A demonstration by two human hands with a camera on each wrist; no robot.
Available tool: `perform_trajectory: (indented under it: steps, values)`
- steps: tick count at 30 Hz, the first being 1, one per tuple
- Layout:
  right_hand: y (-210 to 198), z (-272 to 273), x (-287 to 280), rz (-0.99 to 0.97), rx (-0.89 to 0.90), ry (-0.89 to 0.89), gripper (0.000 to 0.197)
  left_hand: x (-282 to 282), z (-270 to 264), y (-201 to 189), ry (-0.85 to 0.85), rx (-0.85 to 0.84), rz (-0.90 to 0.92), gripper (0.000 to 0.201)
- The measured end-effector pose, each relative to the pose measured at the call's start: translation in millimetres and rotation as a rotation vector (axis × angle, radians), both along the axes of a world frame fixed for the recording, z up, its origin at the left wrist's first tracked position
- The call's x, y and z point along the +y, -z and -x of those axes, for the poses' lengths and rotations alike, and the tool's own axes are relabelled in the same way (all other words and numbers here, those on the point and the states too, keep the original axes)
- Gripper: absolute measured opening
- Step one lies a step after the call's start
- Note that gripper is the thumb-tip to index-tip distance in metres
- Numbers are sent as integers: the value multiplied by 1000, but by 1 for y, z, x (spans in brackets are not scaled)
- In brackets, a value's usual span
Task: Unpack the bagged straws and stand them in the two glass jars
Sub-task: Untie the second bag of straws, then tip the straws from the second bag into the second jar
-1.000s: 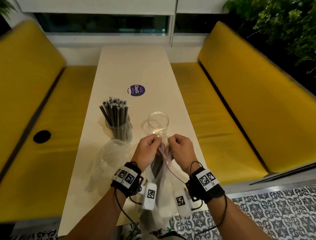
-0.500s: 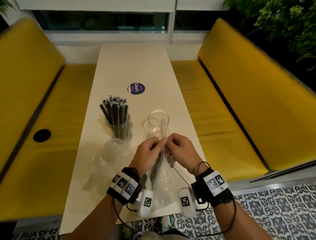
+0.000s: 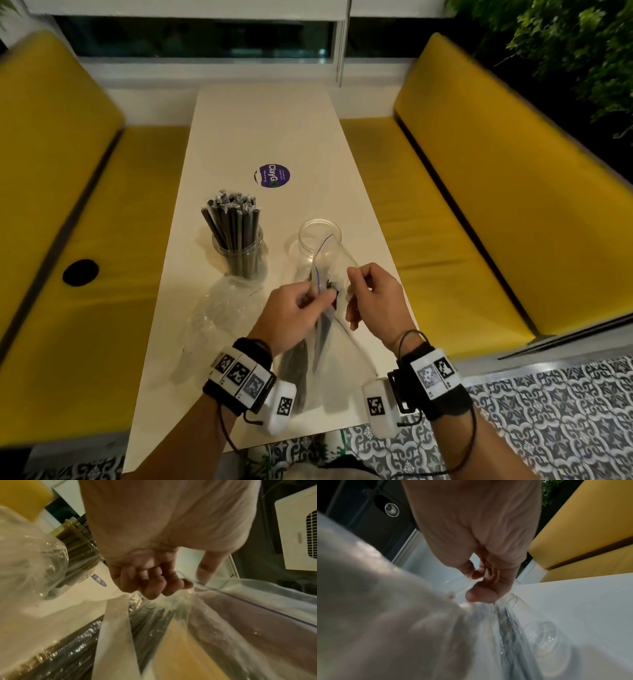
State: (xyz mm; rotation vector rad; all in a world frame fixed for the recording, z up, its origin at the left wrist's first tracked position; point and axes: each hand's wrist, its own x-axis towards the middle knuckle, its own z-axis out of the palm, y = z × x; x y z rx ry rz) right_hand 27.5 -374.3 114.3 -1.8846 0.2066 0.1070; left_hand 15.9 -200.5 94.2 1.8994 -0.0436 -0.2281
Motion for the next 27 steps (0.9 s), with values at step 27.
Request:
perform_trajectory:
  steps: [27]
  values:
    - [38,-17,-6,-288,13,202,42,8,-19,28,-376,377,533,42]
